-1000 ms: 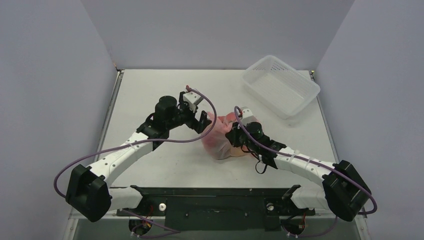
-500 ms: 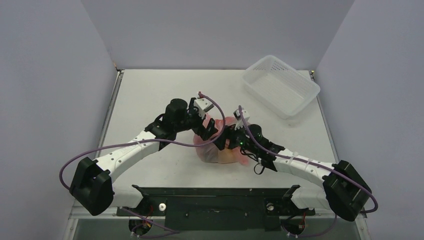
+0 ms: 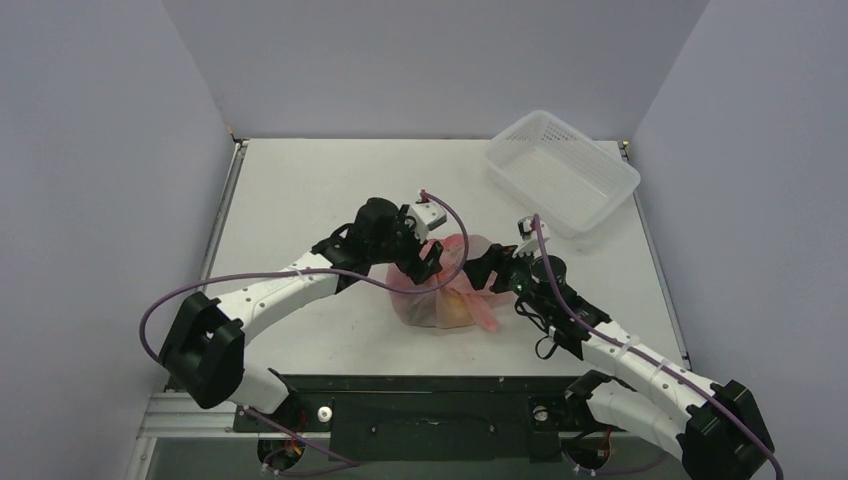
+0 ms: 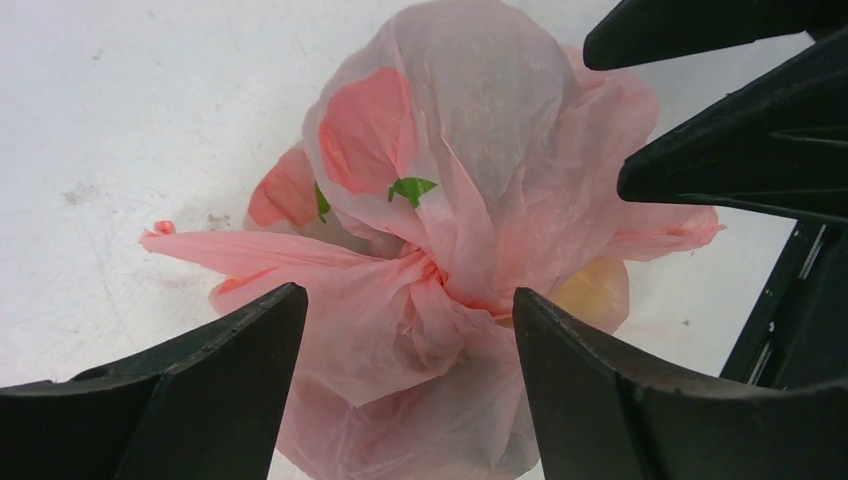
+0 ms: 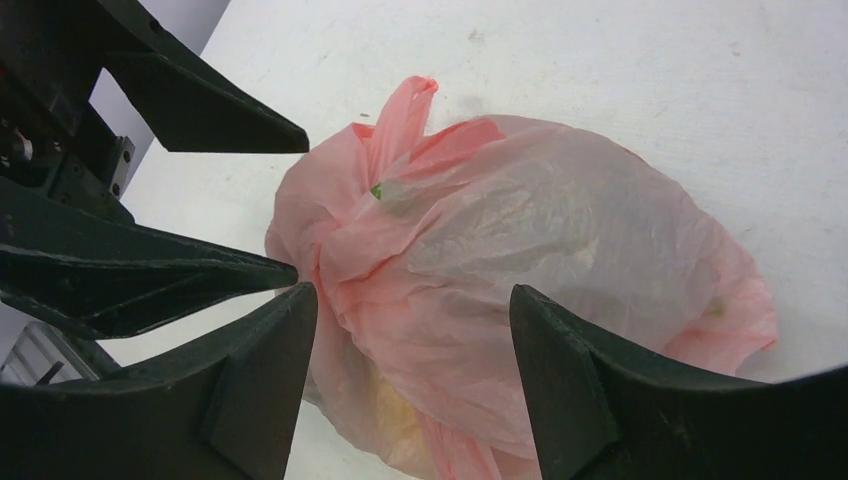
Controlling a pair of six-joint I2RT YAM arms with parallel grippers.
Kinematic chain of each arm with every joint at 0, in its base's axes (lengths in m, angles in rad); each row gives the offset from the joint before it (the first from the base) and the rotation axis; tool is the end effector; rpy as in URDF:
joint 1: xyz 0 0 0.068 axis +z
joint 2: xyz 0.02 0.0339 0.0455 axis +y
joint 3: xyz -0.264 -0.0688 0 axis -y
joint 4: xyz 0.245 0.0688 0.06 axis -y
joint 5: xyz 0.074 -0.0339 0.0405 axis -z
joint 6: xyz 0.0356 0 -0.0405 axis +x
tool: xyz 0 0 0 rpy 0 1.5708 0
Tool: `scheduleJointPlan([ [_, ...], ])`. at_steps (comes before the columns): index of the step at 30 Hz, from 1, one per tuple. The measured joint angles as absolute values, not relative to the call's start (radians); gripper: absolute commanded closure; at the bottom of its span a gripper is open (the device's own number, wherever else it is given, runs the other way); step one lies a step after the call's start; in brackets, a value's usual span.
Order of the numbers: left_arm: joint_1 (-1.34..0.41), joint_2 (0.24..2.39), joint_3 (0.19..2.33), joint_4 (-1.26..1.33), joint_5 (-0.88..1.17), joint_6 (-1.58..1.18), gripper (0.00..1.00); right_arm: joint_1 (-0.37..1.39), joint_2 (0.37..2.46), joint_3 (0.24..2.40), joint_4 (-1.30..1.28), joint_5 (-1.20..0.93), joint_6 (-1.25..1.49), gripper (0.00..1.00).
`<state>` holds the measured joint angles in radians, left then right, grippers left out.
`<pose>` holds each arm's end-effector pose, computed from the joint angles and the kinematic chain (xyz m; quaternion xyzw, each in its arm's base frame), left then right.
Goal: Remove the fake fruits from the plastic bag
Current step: Untie the plastic bag at the center of the board.
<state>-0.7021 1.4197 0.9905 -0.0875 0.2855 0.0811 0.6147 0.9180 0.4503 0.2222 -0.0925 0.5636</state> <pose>0.2394 -0.2156 0.2737 0.3927 0.7634 -0.2692 0.4365 0.1709 0.1247 0.2397 -0.0486 0.7865 0.3718 0.4907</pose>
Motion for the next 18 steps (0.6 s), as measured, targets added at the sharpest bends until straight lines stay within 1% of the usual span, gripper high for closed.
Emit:
scheduleJointPlan([
  [3,-0.73,1.489,1.037,-0.153,0.264,0.095,0.43,0.615,0.948,0.45,0.208,-0.093,0.566,0.36],
  [6,-0.748,1.549,1.08,-0.215,0.251,0.102,0.49,0.615,0.965,0.45,0.192,-0.093,0.57,0.36],
  [8,-0.751,1.571,1.098,-0.247,0.25,0.104,0.56,0.615,0.965,0.45,0.191,-0.093,0.574,0.36],
  [9,-0.752,1.579,1.105,-0.26,0.25,0.106,0.65,0.615,0.964,0.45,0.191,-0.094,0.575,0.36],
  [10,-0.752,1.584,1.112,-0.272,0.252,0.107,0.7,0.616,0.964,0.45,0.191,-0.094,0.58,0.36],
  [11,-0.752,1.586,1.116,-0.28,0.255,0.107,0.83,0.616,0.964,0.45,0.191,-0.094,0.584,0.36],
  [12,-0.751,1.586,1.119,-0.286,0.259,0.108,0.9,0.616,0.964,0.45,0.192,-0.097,0.59,0.36],
  [17,-0.752,1.58,1.124,-0.295,0.272,0.107,0.95,0.64,0.968,0.443,0.208,-0.101,0.623,0.37],
  [18,-0.752,1.572,1.122,-0.293,0.274,0.107,0.97,0.655,0.973,0.443,0.212,-0.101,0.63,0.37],
])
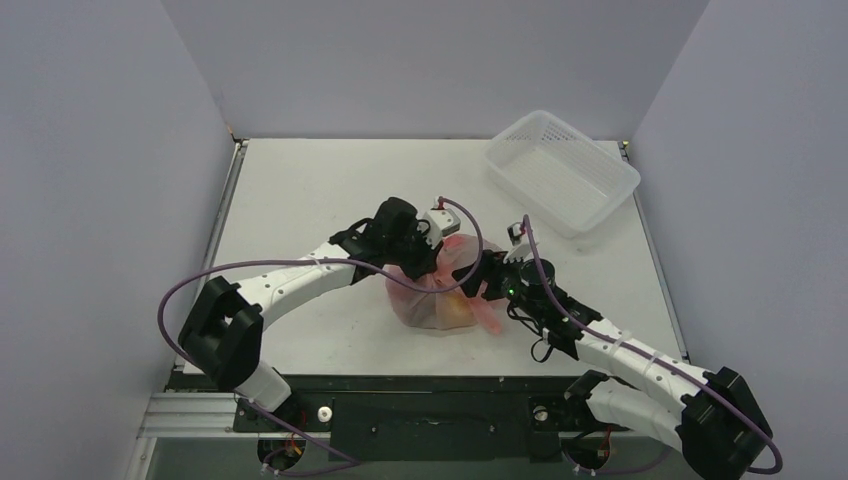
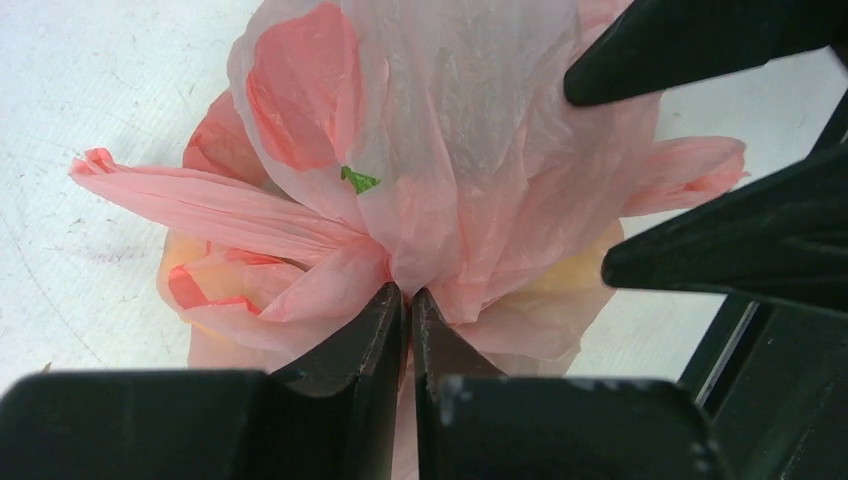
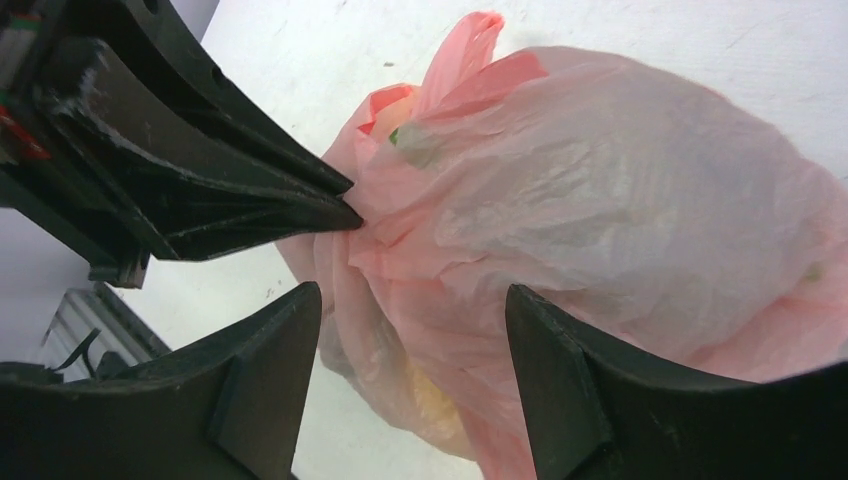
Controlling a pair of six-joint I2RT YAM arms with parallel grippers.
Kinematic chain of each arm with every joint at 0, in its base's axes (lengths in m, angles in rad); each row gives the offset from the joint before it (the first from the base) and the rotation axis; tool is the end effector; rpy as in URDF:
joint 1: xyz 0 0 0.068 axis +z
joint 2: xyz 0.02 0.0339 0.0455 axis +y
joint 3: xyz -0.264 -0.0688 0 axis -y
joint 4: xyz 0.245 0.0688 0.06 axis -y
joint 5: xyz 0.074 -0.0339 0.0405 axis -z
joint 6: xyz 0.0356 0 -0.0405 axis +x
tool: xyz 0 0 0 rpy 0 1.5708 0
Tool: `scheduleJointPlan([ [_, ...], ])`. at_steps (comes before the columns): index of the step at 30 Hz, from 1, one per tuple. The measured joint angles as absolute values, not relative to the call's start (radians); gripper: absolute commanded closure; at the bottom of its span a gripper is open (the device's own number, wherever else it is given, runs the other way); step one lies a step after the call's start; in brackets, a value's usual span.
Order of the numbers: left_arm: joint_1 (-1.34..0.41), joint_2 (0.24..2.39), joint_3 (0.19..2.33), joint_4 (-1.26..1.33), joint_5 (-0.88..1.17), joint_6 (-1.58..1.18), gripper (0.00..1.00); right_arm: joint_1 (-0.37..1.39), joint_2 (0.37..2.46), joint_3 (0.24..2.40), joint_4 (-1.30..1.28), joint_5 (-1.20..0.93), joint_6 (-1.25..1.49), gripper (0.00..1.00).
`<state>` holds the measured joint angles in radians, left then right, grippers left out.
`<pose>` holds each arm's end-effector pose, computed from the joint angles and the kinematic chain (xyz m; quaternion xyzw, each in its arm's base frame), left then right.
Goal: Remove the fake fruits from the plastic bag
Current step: Untie the plastic bag at the center of the board.
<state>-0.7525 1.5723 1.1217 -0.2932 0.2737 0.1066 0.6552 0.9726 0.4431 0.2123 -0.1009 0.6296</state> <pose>0.2465 -0.2440 0.2515 0.4276 0.8019 -0.2448 0.3378 0.1699 0.1351 0.2256 -0.0399 0.8084 0.3837 0.4446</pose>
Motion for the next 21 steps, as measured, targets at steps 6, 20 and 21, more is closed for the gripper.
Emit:
scheduleJointPlan([
  [6,-0.752,1.486,1.088,-0.279,0.294,0.104,0.94,0.71,1.031,0.443,0.251,-0.097,0.689,0.39],
  [20,-0.753,1.425,1.077,-0.266,0.162,0.117,0.5,0.693,1.061,0.455,0.255,-0.049,0.726,0.39],
  [21,-0.753,1.425,1.077,-0.267,0.149,0.116,0.49,0.686,1.052,0.455,0.242,-0.044,0.72,0.39],
])
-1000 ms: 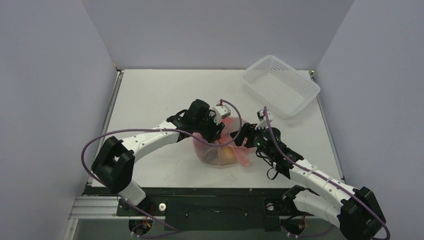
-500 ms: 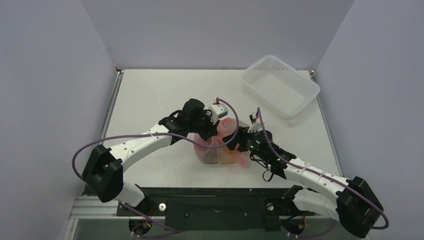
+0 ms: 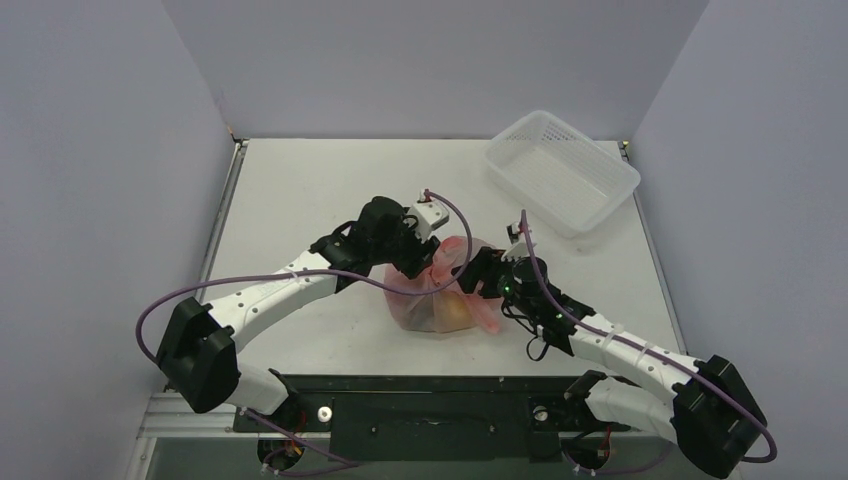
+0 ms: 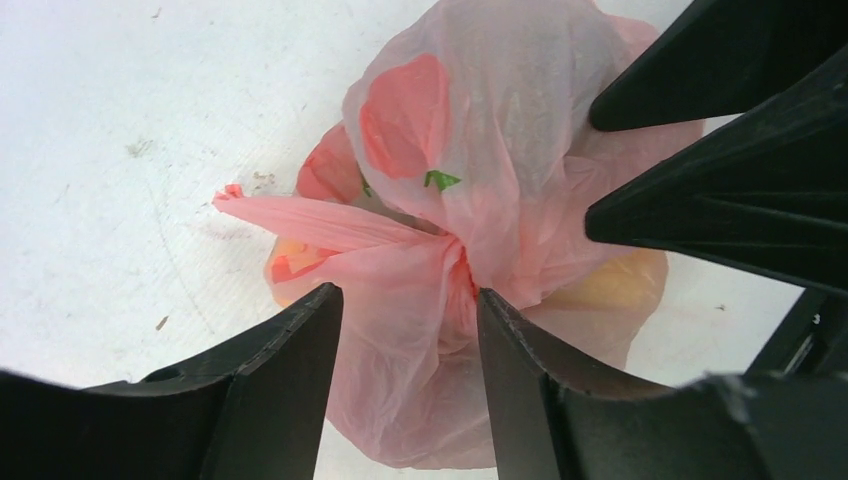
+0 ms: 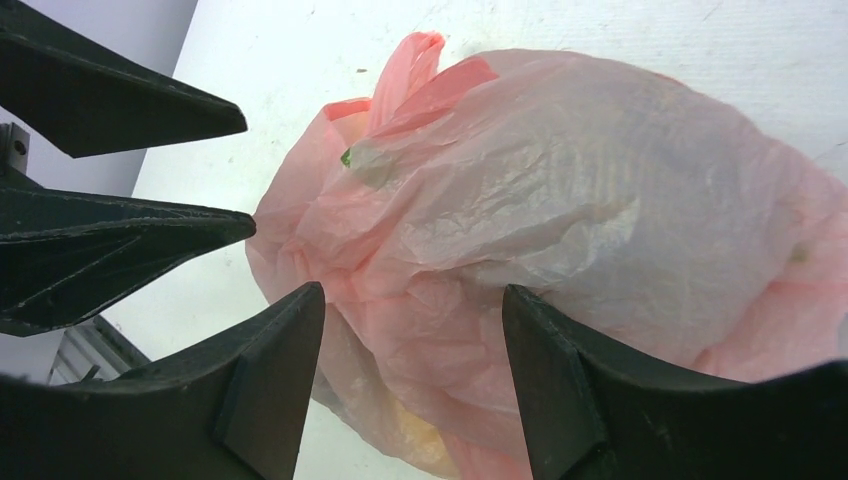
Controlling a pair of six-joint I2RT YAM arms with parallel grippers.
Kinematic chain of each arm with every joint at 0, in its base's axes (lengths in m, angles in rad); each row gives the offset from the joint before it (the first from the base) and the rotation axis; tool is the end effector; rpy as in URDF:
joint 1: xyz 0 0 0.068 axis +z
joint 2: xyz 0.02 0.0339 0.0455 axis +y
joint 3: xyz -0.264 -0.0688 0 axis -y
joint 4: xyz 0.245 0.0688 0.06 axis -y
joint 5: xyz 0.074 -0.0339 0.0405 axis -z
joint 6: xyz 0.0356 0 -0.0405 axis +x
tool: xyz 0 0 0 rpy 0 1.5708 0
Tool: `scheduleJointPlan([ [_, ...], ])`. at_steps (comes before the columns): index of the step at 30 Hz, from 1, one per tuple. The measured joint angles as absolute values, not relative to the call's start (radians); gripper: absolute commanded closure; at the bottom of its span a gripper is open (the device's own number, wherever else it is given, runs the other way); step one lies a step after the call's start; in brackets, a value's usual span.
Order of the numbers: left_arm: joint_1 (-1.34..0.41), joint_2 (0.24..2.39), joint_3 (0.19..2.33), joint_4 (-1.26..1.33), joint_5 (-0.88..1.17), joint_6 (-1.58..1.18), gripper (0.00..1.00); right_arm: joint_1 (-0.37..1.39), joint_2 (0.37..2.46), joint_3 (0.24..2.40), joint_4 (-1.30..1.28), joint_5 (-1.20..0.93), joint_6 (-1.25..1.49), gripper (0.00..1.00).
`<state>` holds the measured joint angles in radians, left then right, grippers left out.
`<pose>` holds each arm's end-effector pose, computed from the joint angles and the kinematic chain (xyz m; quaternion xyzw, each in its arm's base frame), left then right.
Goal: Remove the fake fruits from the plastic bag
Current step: Untie the plastic bag at the center of the board.
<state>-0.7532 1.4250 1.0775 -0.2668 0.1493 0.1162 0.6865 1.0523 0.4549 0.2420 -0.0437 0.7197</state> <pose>0.2310 -0.2239 0.2847 0.4040 0.7885 -0.2066 0.4151 0.1755 0.1458 0.2165 0.0012 0.8209 0.3828 0.4239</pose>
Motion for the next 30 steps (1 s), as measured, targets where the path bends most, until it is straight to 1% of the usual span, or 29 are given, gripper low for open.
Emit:
scheduleJointPlan([
  [4,-0.753,1.425,1.077,-0.268,0.095,0.115,0.47,0.678,1.023,0.471,0.195,-0.03,0.696,0.39],
  [6,-0.753,1.425,1.077,-0.268,0.075,0.113,0.48,0.675,1.007,0.48,0.182,-0.028,0.689,0.39],
  [8,-0.753,1.425,1.077,-0.268,0.064,0.11,0.63,0.675,1.0,0.485,0.178,-0.026,0.688,0.39],
  [9,-0.753,1.425,1.077,-0.268,0.062,0.105,0.77,0.675,0.999,0.486,0.178,-0.025,0.688,0.39],
  [11,-0.753,1.426,1.077,-0.268,0.07,0.093,0.84,0.675,0.999,0.486,0.178,-0.026,0.689,0.39],
  [14,-0.753,1.452,1.082,-0.273,0.099,0.081,0.83,0.676,0.999,0.487,0.179,-0.026,0.69,0.39],
  [15,-0.754,1.473,1.092,-0.284,0.105,0.074,0.82,0.679,0.999,0.487,0.179,-0.026,0.691,0.39],
  [16,-0.754,1.501,1.102,-0.296,0.108,0.064,0.77,0.682,0.999,0.487,0.18,-0.026,0.693,0.39],
  [17,-0.755,1.527,1.111,-0.303,0.109,0.055,0.7,0.684,0.999,0.487,0.182,-0.026,0.693,0.39],
  [18,-0.756,1.551,1.113,-0.305,0.11,0.044,0.57,0.687,0.999,0.487,0.183,-0.026,0.694,0.39],
  [20,-0.757,1.584,1.113,-0.322,0.113,0.017,0.51,0.692,0.999,0.488,0.186,-0.027,0.694,0.39],
  [24,-0.758,1.592,1.107,-0.338,0.106,-0.022,0.47,0.702,0.992,0.488,0.184,-0.027,0.694,0.39],
  [28,-0.767,1.557,1.076,-0.332,0.098,-0.046,0.46,0.702,0.967,0.488,0.183,-0.026,0.693,0.39],
  [29,-0.771,1.543,1.069,-0.332,0.097,-0.05,0.43,0.702,0.962,0.488,0.183,-0.026,0.693,0.39],
  [30,-0.774,1.53,1.065,-0.332,0.098,-0.054,0.34,0.702,0.959,0.488,0.182,-0.026,0.693,0.39],
])
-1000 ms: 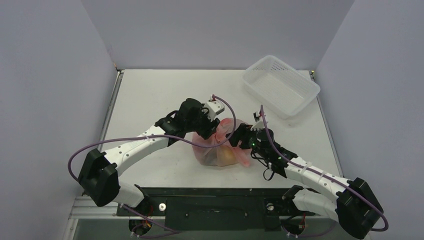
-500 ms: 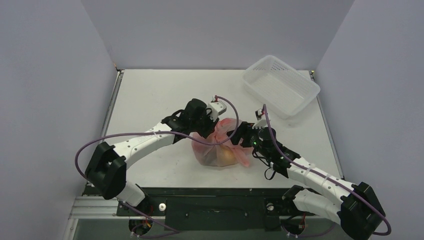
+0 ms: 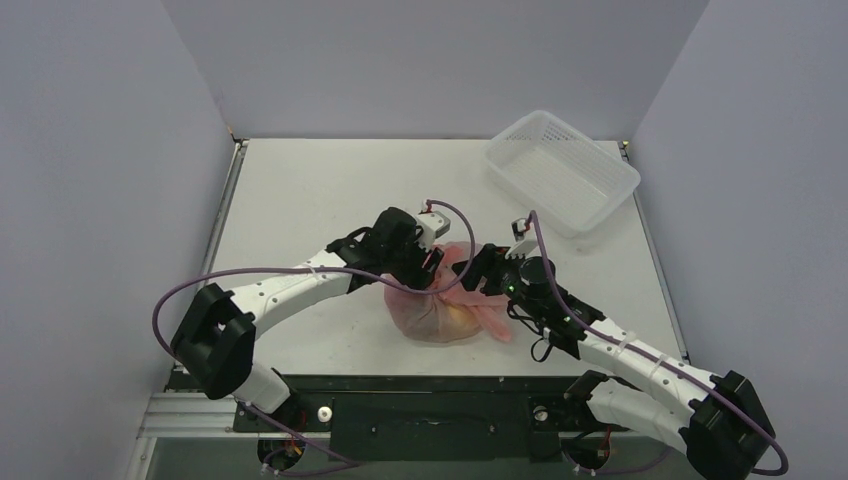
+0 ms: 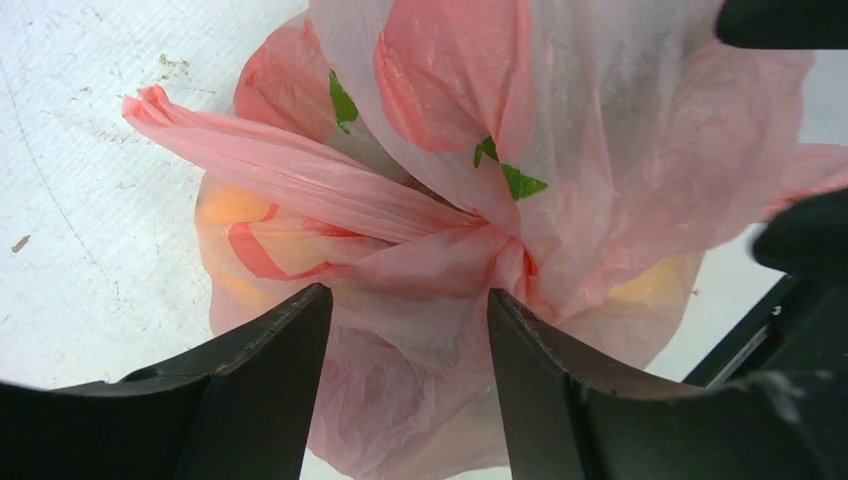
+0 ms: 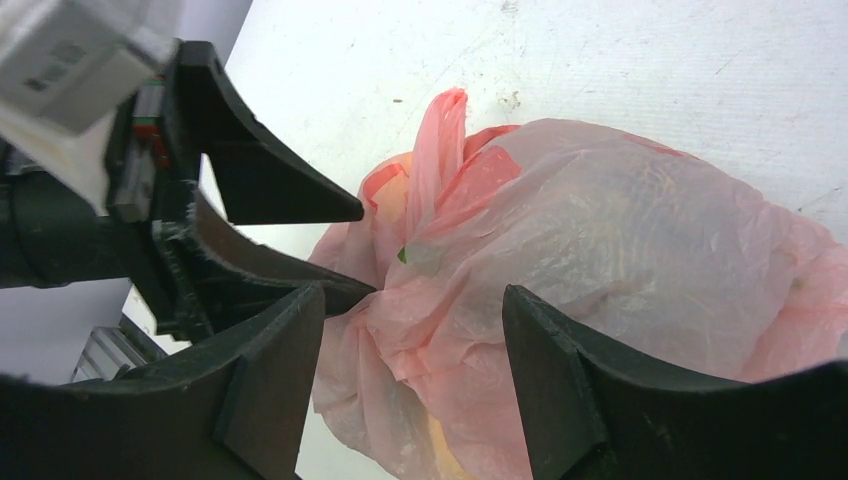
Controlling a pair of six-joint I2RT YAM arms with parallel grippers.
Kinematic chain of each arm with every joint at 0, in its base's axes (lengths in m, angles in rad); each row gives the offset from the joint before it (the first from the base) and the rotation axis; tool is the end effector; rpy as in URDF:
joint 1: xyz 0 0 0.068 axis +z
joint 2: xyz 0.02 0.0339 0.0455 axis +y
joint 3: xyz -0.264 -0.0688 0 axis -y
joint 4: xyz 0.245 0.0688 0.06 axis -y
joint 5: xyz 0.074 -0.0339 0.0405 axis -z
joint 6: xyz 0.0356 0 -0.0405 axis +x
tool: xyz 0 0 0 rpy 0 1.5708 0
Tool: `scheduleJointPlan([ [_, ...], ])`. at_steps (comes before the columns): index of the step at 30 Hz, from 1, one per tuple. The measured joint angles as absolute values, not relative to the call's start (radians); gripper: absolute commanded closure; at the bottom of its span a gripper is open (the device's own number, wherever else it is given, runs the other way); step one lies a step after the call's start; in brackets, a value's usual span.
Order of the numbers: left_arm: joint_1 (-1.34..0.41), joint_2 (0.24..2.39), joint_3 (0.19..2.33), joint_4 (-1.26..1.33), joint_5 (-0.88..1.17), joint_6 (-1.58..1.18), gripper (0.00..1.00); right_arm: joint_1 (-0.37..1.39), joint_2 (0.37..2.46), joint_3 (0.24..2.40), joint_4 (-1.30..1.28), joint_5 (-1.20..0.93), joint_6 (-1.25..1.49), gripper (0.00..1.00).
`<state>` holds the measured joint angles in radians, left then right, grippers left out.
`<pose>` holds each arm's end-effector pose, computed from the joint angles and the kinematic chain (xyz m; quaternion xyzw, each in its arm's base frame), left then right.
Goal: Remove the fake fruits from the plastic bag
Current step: Untie the plastic bag at the center of the board.
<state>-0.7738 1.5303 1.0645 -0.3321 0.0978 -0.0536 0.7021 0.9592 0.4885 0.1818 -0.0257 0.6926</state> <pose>0.2347 -0.2342 0.2425 0.3432 0.8593 -0.1928 0.3265 0.1666 0.1422 0.2408 -0.0115 0.8014 0.3919 0.4517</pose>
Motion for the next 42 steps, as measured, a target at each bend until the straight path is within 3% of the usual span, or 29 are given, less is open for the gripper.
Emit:
scheduleJointPlan([
  [3,-0.781,1.497,1.06,-0.33,0.099,-0.06,0.18,0.702,0.957,0.488,0.176,-0.026,0.693,0.39],
  [7,-0.785,1.493,1.061,-0.331,0.105,-0.062,0.07,0.709,0.958,0.488,0.178,-0.026,0.694,0.39],
  [11,-0.786,1.48,1.061,-0.336,0.106,-0.048,0.05,0.721,0.964,0.489,0.178,-0.026,0.693,0.39],
  [15,-0.802,1.392,1.036,-0.329,0.094,-0.014,0.11,0.734,0.987,0.505,0.176,-0.025,0.694,0.39],
  [18,-0.842,1.347,1.026,-0.327,0.081,0.015,0.26,0.747,0.993,0.513,0.177,-0.017,0.697,0.4],
  [27,-0.876,1.425,1.029,-0.337,0.065,0.042,0.32,0.762,0.994,0.533,0.155,0.069,0.765,0.4],
  [31,-0.876,1.495,1.071,-0.378,0.049,0.041,0.4,0.762,0.986,0.533,0.155,0.092,0.789,0.4],
  [32,-0.876,1.524,1.092,-0.387,0.046,0.039,0.45,0.762,0.984,0.533,0.155,0.095,0.791,0.4],
  [33,-0.875,1.547,1.106,-0.391,0.045,0.035,0.58,0.761,0.979,0.533,0.142,0.108,0.789,0.4],
  [34,-0.874,1.563,1.112,-0.393,0.04,0.031,0.88,0.76,0.975,0.532,0.134,0.117,0.792,0.4],
  [35,-0.873,1.571,1.113,-0.395,0.036,0.025,0.99,0.76,0.973,0.532,0.13,0.119,0.795,0.4],
  [42,-0.876,1.475,0.983,-0.345,-0.045,0.002,1.0,0.762,0.97,0.525,0.126,0.128,0.832,0.4],
])
